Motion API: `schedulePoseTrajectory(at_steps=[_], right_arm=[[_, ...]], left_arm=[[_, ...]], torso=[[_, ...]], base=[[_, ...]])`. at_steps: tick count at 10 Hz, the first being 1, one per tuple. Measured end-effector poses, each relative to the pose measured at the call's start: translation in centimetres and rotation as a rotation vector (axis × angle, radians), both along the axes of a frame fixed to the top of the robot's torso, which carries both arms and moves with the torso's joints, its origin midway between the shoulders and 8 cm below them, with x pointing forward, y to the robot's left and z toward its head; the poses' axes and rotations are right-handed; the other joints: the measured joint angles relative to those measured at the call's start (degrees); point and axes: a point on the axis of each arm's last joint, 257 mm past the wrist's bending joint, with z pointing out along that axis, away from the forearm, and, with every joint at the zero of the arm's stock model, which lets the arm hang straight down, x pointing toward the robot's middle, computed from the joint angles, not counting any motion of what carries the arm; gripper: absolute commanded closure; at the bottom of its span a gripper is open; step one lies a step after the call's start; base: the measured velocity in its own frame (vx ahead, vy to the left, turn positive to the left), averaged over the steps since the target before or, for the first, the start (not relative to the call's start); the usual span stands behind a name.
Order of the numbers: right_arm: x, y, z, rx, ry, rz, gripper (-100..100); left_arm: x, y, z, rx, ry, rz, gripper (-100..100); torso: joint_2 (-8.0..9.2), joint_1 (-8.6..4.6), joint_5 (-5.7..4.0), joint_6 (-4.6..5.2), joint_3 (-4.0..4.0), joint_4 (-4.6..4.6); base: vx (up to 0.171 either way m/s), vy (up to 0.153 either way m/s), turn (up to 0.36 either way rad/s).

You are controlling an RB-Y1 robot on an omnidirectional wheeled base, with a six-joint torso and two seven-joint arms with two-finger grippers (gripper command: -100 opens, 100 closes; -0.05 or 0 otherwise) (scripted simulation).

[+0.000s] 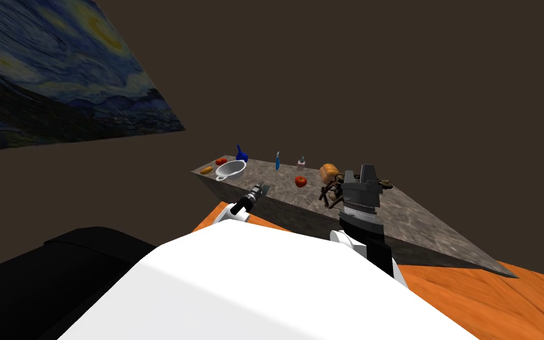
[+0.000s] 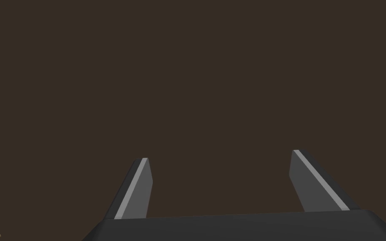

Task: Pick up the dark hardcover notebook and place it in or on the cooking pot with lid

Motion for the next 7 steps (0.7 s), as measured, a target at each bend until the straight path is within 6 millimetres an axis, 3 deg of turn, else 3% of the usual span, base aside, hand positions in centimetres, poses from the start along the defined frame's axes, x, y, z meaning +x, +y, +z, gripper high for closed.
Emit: schedulePoseTrajectory(at_steps=[7], right_arm=[[0.0, 0.0, 0.0, 0.0, 0.0, 0.0, 0]], left_arm=[[-1.4, -0.2, -4.2, 0.088, 0.152, -0.014, -100]], torso=[[0.0, 0.01, 0.0, -0.01, 0.0, 0.0]], base=[[0.019, 0.037, -0.044]])
